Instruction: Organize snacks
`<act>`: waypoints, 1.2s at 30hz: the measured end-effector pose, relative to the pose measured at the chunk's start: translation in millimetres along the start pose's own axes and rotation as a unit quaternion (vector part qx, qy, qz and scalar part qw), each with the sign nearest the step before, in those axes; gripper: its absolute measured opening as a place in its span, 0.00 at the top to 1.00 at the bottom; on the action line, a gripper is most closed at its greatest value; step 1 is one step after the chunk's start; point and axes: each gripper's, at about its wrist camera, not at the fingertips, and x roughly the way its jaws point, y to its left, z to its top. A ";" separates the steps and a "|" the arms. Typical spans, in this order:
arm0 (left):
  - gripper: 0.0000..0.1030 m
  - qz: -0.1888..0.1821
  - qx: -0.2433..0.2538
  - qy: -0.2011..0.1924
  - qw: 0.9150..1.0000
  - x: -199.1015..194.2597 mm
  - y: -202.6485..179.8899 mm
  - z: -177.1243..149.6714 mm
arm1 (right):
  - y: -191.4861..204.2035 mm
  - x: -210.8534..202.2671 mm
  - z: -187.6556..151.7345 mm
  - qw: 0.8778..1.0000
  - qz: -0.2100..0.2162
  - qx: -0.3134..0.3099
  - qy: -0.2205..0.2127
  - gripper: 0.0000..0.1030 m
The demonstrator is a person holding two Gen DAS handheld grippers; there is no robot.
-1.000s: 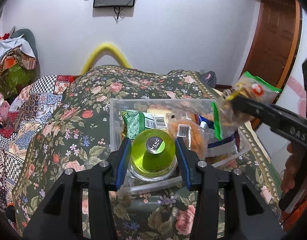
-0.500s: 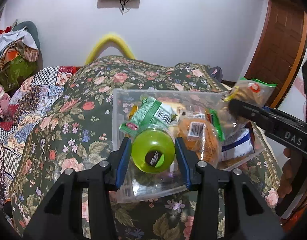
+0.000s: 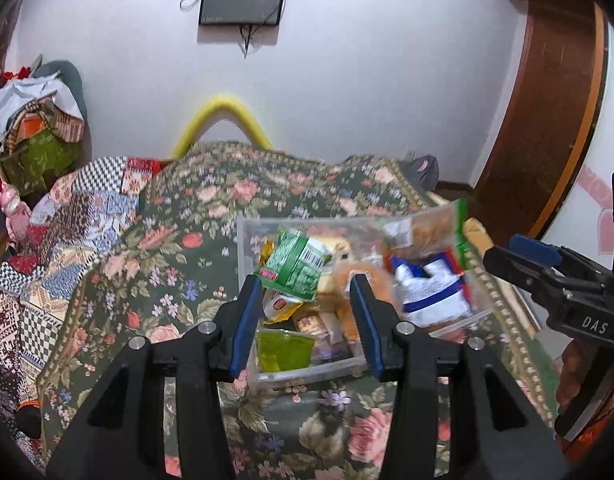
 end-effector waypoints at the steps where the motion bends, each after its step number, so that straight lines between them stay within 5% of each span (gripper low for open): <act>1: 0.56 -0.001 0.002 -0.009 1.000 -9.9 -3.0 1.9 | 2.4 -9.8 1.5 1.000 -0.002 -0.006 -0.009 0.24; 11: 0.54 -0.022 0.030 -0.124 0.992 -126.3 -40.7 18.1 | 26.9 -115.8 13.9 0.993 -0.003 -0.023 -0.119 0.20; 16: 0.30 -0.018 0.042 -0.170 0.984 -176.3 -57.2 14.4 | 40.3 -153.2 6.9 0.988 -0.002 -0.024 -0.154 0.08; 23: 0.13 -0.007 0.049 -0.194 0.980 -211.6 -64.6 3.0 | 54.9 -171.6 -9.6 0.985 -0.009 -0.032 -0.168 0.00; 36: 0.06 0.001 0.057 -0.201 0.978 -222.6 -65.0 -19.0 | 67.2 -179.1 -29.3 0.985 -0.028 -0.040 -0.168 0.00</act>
